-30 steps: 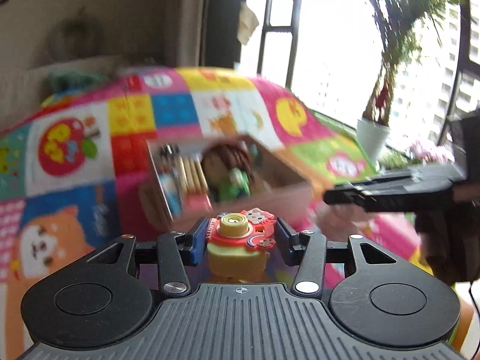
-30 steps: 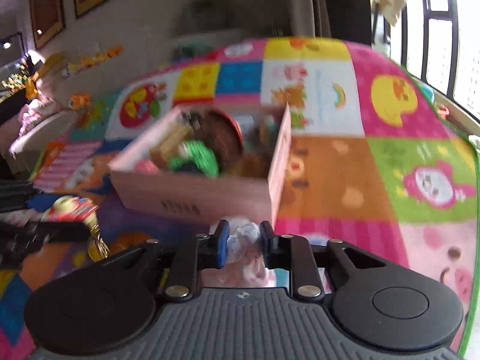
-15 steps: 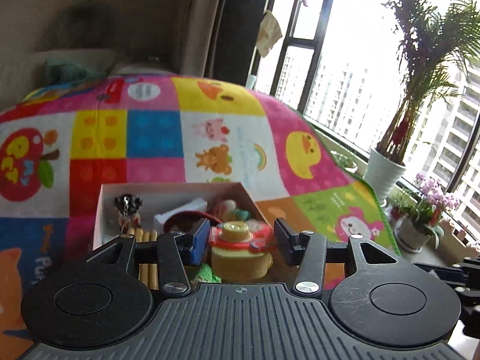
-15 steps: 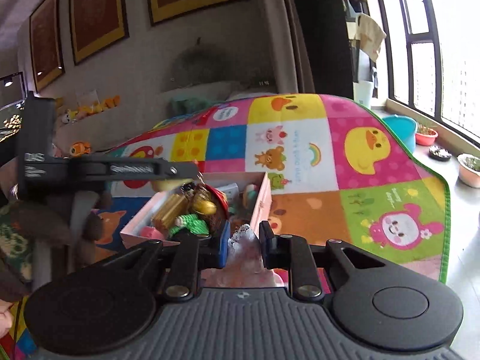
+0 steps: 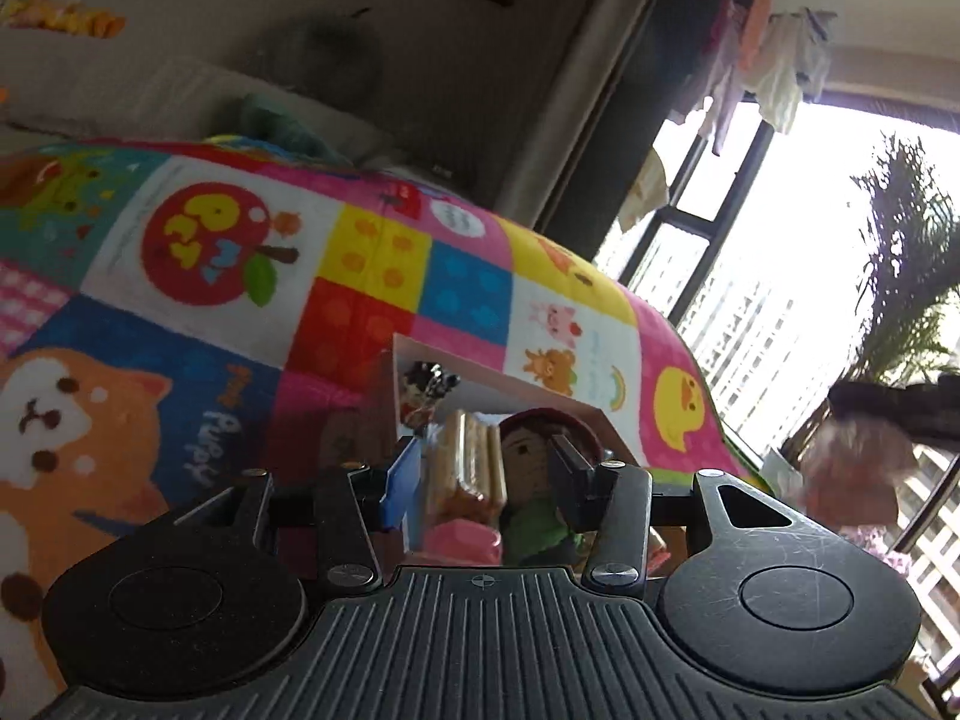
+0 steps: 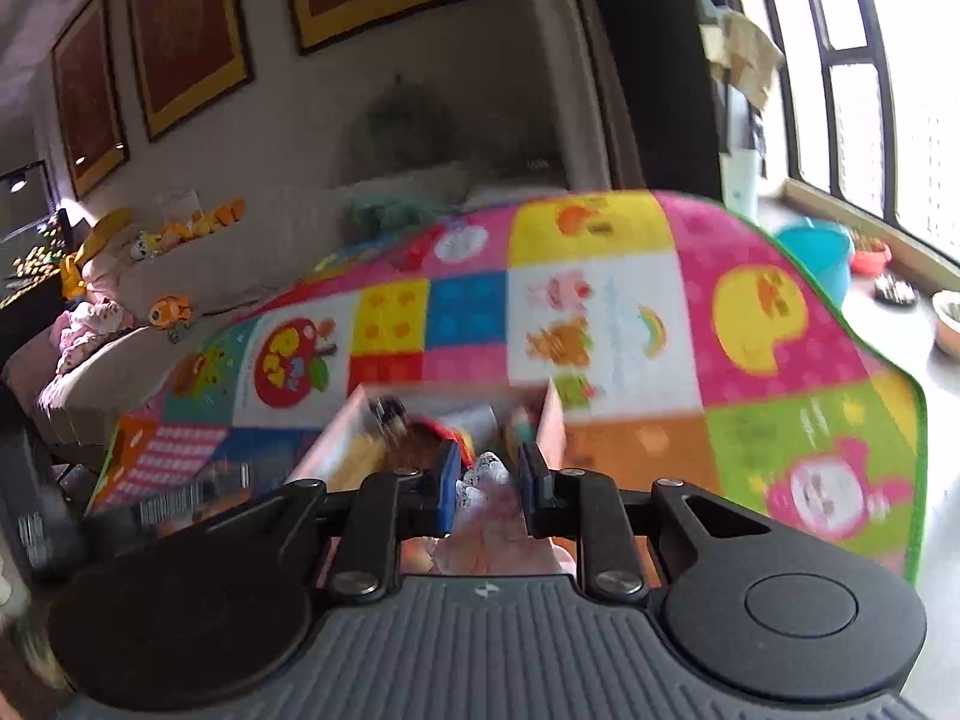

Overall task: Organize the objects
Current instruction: 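Carry the toy keychain with the left tool while the right carries the lace cloth over the box, then open the right tool to drop the lace cloth in the box while the left releases the keychain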

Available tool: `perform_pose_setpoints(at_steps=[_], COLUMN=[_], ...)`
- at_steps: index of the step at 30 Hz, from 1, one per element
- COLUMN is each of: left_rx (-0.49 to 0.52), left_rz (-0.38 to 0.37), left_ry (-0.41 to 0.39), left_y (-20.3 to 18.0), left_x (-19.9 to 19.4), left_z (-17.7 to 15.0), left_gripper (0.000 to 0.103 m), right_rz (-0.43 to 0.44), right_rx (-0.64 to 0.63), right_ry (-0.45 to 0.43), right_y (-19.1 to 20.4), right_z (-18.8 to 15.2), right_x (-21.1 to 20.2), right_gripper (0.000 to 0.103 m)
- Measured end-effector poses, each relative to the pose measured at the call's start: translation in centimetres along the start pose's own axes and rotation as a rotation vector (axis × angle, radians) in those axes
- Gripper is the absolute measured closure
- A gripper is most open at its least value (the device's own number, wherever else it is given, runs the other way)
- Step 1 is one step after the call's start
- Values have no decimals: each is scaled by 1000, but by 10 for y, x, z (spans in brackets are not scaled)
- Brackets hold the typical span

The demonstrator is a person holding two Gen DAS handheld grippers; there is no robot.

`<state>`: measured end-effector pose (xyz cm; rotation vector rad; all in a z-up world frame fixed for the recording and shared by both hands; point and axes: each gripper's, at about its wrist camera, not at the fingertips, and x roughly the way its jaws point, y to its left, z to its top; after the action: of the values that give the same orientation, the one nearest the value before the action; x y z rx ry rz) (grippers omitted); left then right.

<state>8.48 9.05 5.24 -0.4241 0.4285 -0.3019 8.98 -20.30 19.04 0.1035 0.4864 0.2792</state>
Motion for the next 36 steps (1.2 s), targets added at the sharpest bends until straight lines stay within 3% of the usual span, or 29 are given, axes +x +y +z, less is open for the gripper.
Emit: perform_pose_setpoints(at_steps=[5, 9, 14, 16, 17, 18, 22, 26, 29, 34, 36], left_rx=[-177, -276, -344, -355, -358, -357, -341, -331, -331, -321, -310], left_rz=[-51, -78, -68, -70, -71, -70, -62, -51, -45, -55, -63], left_ry=[-34, -38, -53, -58, -58, -59, -63, -59, -55, -43, -19], left_y=[42, 65, 77, 78, 78, 77, 74, 74, 75, 74, 73], left_x=[1, 2, -5, -7, -7, -7, -7, -6, -6, -4, -1], left_z=[-11, -13, -10, -10, -10, -10, -9, -10, -11, -11, -11], left_gripper=[53, 53, 53, 53, 53, 53, 53, 53, 53, 53, 53], right_rz=[-13, -39, -119, -143, -142, -146, -102, -34, -86, -114, -120], right_rx=[-14, 22, -7, 4, 7, 8, -58, -24, -13, 125, 115], right_ry=[3, 58, 319, 364, 354, 323, 241, 383, 492, 585, 615], right_y=[44, 74, 95, 92, 90, 89, 101, 113, 111, 79, 76], right_z=[63, 74, 36, 28, 32, 36, 55, 40, 21, 13, 7], right_x=[80, 160, 243, 248, 245, 237, 213, 235, 257, 289, 298], right_gripper=[83, 83, 82, 75, 63, 60, 61, 72, 76, 76, 75])
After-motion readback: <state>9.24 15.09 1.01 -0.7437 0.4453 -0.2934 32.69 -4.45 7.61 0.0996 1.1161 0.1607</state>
